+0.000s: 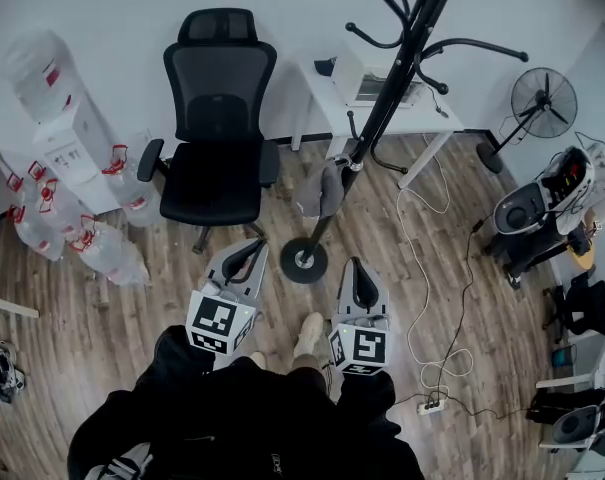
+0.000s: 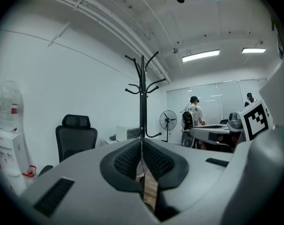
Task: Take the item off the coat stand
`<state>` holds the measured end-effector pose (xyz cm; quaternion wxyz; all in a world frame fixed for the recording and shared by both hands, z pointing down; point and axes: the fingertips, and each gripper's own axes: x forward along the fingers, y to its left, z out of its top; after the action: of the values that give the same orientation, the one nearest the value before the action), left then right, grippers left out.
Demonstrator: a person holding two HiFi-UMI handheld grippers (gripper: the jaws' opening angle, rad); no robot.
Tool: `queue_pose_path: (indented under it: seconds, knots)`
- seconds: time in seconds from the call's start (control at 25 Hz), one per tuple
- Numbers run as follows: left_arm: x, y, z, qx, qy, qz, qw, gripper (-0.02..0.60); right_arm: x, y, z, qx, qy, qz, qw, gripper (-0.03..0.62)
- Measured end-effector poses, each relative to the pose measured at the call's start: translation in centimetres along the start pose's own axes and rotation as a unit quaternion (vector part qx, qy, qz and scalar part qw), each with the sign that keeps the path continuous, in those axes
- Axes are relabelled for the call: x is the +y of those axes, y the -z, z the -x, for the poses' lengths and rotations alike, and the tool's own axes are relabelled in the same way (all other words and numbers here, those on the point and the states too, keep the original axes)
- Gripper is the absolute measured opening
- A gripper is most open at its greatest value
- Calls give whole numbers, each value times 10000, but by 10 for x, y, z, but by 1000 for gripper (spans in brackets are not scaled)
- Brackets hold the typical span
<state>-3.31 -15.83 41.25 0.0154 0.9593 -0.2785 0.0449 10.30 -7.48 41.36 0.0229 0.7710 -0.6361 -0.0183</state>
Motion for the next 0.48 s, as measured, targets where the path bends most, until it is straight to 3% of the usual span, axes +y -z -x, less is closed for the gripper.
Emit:
queue_pose_path:
  seconds: [0.48]
  knots:
    - [28,-6,-129,119,-674,84,9976,31,-86,19,-134,95,-657,-119,9977,17]
